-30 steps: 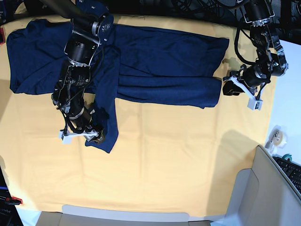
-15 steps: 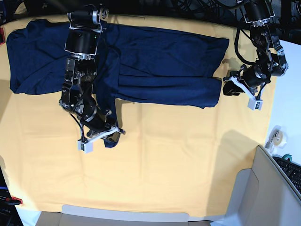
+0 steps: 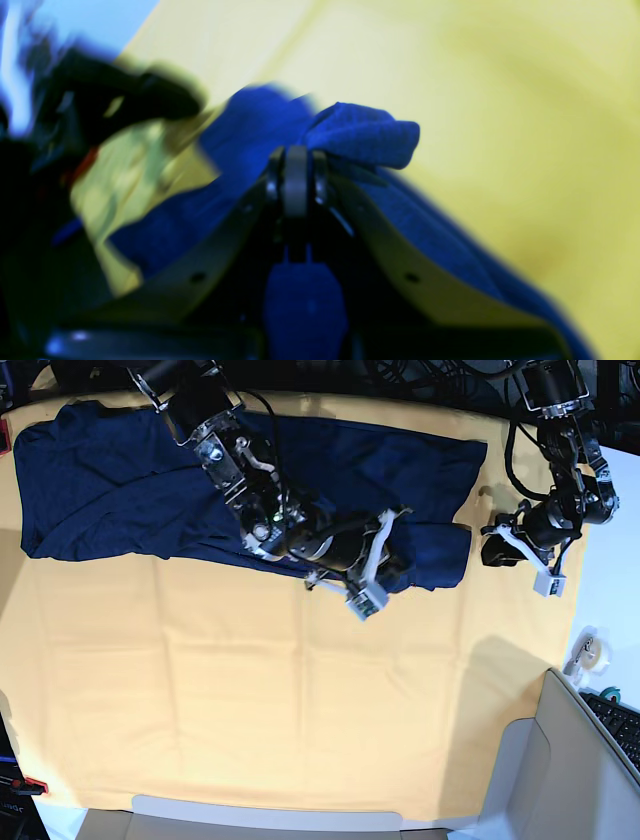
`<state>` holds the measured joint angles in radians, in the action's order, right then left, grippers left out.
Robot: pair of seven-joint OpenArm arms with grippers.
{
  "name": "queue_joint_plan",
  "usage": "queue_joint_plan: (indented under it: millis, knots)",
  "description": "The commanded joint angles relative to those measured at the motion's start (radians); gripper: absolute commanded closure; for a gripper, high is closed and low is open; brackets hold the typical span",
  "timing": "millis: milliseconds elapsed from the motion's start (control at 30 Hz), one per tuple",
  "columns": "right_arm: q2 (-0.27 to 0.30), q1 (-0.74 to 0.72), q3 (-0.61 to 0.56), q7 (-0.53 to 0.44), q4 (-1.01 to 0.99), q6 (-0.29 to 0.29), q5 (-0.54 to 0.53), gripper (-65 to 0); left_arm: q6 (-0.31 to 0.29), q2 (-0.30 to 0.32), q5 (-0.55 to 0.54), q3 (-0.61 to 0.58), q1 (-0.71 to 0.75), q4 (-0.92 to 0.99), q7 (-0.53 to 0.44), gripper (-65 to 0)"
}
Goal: Fold the T-shirt properly
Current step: 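Drag the sleeve across the folded shirt toward the left gripper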
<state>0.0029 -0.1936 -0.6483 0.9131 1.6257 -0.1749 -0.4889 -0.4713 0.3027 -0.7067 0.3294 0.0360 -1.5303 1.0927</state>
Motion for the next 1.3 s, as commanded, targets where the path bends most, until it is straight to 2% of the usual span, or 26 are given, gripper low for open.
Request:
queue_joint_plan:
  millis: [0, 133, 267, 500, 700, 967, 1067, 1133, 1267]
  knots:
    - [-0.007, -0.020, -0.032, -0.024, 0.017, -0.007, -0.011, 0.0, -0.002, 0.019, -0.014, 0.017, -0.014, -0.019, -0.018, -18.2]
    - [-0.011, -0.025, -0.130, -0.024, 0.012, -0.007, -0.009, 0.0, -0.002, 0.019, -0.014, 0.090, -0.014, -0.020, -0.018, -18.2]
    - [-0.017, -0.028, -0.173, -0.025, -0.021, -0.007, -0.009, 0.0, -0.002, 0.033, -0.014, 0.127, -0.014, -0.020, -0.010, -18.2]
    - [-0.062, -0.030, -0.198, -0.025, -0.107, -0.007, -0.009, 0.0, -0.004, 0.040, -0.014, 0.132, -0.012, -0.023, -0.010, -18.2]
    - [-0.074, -0.031, -0.261, -0.025, -0.117, -0.007, -0.008, 0.0, -0.004, 0.040, -0.014, 0.132, -0.012, -0.023, -0.009, -18.2]
    - [-0.088, -0.039, -0.281, -0.025, -0.164, -0.007, 0.092, 0.0, -0.004, 0.040, -0.015, 0.132, -0.012, -0.023, -0.009, -18.4]
    - [-0.088, -0.037, -0.281, -0.025, -0.160, -0.007, 0.111, -8.2, -0.004, 0.040, -0.015, 0.132, -0.012, -0.022, -0.009, -18.4]
    - [-0.088, -0.037, -0.279, -0.025, -0.157, -0.007, 0.111, -18.5, -0.004, 0.040, -0.015, 0.132, -0.012, -0.020, -0.009, -18.5]
    - [-0.090, -0.043, -0.279, -0.025, -0.118, -0.007, 0.108, -34.7, -0.004, 0.040, -0.015, 0.132, -0.012, -0.020, -0.007, -18.5]
